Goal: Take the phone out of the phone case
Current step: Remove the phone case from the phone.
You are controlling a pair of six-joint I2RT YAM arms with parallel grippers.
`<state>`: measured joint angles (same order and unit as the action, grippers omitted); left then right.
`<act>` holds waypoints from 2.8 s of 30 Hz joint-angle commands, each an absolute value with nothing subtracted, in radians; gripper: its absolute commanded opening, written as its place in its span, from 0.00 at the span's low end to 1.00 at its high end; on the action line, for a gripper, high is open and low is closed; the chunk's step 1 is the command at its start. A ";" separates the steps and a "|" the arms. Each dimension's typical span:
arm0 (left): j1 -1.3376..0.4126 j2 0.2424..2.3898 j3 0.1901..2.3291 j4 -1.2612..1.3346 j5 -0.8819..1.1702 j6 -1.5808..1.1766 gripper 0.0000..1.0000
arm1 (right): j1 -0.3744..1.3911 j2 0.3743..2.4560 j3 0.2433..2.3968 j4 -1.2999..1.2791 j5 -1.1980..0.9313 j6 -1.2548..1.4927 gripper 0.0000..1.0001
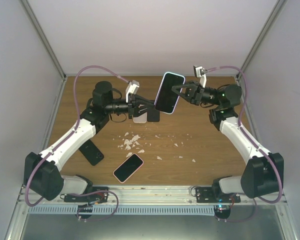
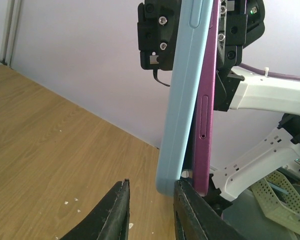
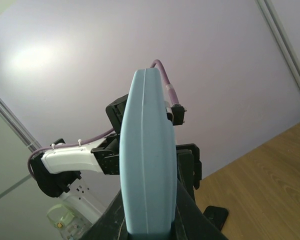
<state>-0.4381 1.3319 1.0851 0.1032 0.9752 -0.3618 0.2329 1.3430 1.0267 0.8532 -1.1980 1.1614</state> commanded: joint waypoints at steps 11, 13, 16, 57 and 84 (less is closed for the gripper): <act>-0.425 1.382 1.109 0.066 0.819 -0.352 0.25 | 0.380 1.301 1.018 0.934 -1.357 1.187 0.00; -0.425 1.383 1.112 0.073 0.825 -0.356 0.25 | 0.390 1.302 1.018 0.900 -1.365 1.155 0.00; -0.421 1.387 1.125 0.085 0.831 -0.359 0.25 | 0.401 1.301 1.019 0.838 -1.372 1.098 0.00; -0.433 1.396 1.214 0.102 0.948 -0.295 0.55 | 0.519 1.316 0.966 0.445 -1.443 0.780 0.00; -0.504 1.442 1.270 0.163 1.044 -0.315 0.46 | 0.594 1.393 0.920 0.619 -1.442 0.928 0.01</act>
